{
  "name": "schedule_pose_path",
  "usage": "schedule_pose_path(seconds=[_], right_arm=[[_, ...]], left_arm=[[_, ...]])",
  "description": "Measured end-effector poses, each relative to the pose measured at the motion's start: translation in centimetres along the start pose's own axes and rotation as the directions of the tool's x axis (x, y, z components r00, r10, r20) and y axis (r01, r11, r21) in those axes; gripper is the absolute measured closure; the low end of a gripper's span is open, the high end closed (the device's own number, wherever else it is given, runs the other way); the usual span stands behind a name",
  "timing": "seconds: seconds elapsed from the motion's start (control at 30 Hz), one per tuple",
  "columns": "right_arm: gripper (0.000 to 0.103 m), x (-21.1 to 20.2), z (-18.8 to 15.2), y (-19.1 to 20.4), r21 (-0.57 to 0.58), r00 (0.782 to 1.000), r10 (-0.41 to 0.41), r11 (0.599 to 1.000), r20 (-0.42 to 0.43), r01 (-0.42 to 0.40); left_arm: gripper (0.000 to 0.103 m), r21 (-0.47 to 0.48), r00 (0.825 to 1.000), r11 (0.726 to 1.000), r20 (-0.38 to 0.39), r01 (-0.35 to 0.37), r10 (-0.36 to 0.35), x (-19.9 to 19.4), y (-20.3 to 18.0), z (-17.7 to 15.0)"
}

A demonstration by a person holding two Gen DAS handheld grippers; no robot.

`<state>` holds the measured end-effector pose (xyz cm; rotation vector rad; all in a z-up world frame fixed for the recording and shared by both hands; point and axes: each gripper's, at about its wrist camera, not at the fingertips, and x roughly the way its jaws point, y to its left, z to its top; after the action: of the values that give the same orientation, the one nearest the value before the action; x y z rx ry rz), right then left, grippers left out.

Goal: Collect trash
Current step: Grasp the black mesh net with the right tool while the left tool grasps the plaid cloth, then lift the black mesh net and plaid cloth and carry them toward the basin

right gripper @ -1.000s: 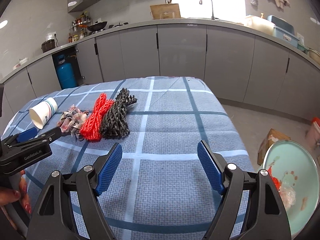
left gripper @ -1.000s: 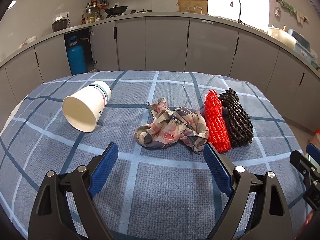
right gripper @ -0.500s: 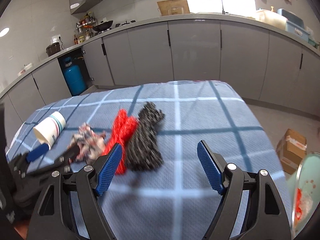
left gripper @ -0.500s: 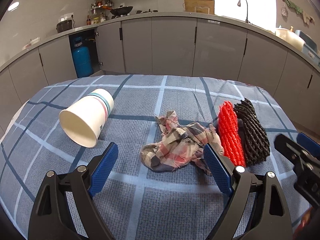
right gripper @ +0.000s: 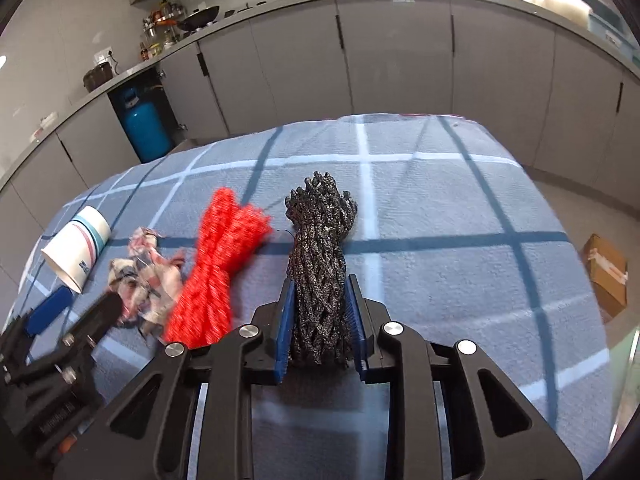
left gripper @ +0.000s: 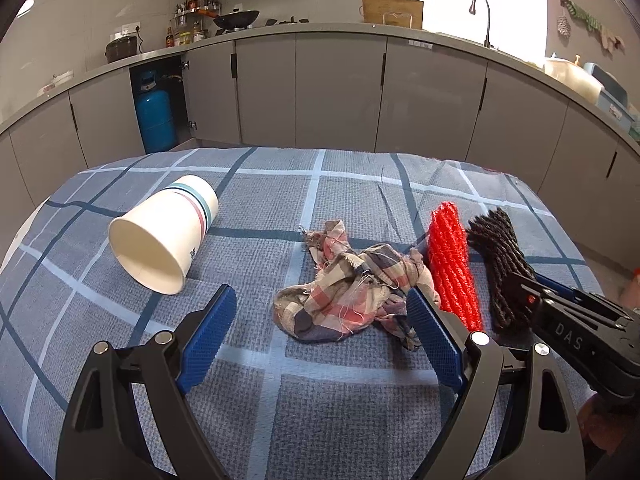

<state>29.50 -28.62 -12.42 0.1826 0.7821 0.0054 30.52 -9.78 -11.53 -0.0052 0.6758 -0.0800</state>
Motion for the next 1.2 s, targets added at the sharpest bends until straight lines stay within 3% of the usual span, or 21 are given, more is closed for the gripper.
schedule_pose_path(seconds=[0.1, 0.4, 0.57, 0.63, 0.7, 0.87, 1.2], right_arm=[[0.077, -0.5, -0.3, -1.2, 0.021, 1.0, -0.031, 0.999, 0.005, 0.031], [0.077, -0.6, -0.5, -2.2, 0.065, 1.0, -0.03, 0.997, -0.001, 0.03], [0.077, -0.5, -0.5, -2.5, 0.087, 1.0, -0.024, 0.996, -0.005, 0.024], [0.077, -0.5, -0.4, -2.5, 0.086, 1.0, -0.023, 0.996, -0.005, 0.023], [0.077, -0.5, -0.4, -2.5, 0.08, 1.0, -0.028, 0.996, -0.006, 0.028], [0.077, -0.5, -0.4, -2.2, 0.068, 0.999, -0.033, 0.997, -0.006, 0.034], [0.077, -0.5, -0.4, -2.1, 0.062, 0.999, -0.039, 0.997, -0.004, 0.039]], left_arm=[[0.017, 0.007, 1.0, 1.0, 0.011, 0.014, -0.014, -0.2, -0.1, 0.0], [0.02, 0.073, 0.997, 0.996, -0.058, 0.046, -0.042, 2.3, -1.8, 1.1], [0.039, 0.105, 0.985, 0.99, -0.15, 0.098, -0.082, 4.0, -2.5, 0.9], [0.056, 0.09, 0.981, 0.989, -0.164, 0.119, -0.103, 4.3, -2.3, 0.8], [0.066, 0.079, 0.978, 0.988, -0.171, 0.133, -0.118, 4.4, -2.1, 0.8], [0.075, 0.101, 0.982, 0.987, -0.153, 0.128, -0.111, 3.8, -2.5, 0.7], [0.081, 0.064, 0.99, 0.993, -0.102, 0.103, -0.096, 2.5, -1.5, 0.6]])
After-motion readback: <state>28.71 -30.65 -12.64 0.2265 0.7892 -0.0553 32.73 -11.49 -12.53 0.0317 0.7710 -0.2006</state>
